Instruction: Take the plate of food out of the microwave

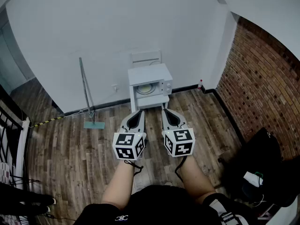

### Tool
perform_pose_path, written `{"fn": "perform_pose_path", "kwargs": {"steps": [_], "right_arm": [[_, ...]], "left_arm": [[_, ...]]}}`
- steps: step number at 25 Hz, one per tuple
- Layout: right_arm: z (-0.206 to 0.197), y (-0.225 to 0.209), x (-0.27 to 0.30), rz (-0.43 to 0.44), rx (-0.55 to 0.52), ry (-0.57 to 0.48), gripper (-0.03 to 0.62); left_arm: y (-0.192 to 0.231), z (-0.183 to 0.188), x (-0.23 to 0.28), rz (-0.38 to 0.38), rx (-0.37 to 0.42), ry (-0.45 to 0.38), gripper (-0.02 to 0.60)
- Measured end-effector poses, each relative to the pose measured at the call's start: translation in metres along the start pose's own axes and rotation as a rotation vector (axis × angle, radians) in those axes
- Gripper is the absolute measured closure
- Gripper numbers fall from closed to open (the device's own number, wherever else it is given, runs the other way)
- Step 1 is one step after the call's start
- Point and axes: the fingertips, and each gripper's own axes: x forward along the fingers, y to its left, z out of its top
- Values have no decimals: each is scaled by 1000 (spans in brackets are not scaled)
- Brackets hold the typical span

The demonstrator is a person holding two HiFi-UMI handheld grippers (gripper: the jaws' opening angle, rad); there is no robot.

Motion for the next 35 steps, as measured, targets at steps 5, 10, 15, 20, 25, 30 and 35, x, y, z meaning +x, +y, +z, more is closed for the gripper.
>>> {"fn": "perform_pose_path", "kwargs": {"steps": [5,10,15,20,25,30,35], "right_arm": [[-1,-27,0,-52,48,-21,586],[-9,-50,5,-70,62,-7,585],[-14,-82,1,-56,66,-11,585],[-17,-116,-4,-63,75,-21,585],[-22,-139,-4,-75,94,-11,585],[-29,-153,5,-82,103,-2,585],[-39,-170,33,-87,112,26,585]], "left_arm": [[-7,-1,14,-3,-17,6,591],[-16,-3,33,-11,-30,16,591],[-39,-10,58,-10,-26,31,591],[-60,-11,76,1,-28,19,591],[-69,-17,91,6,-39,28,591],[-67,-19,109,4,-45,31,591],[-54,-26,142,-8,-56,38,591]]}}
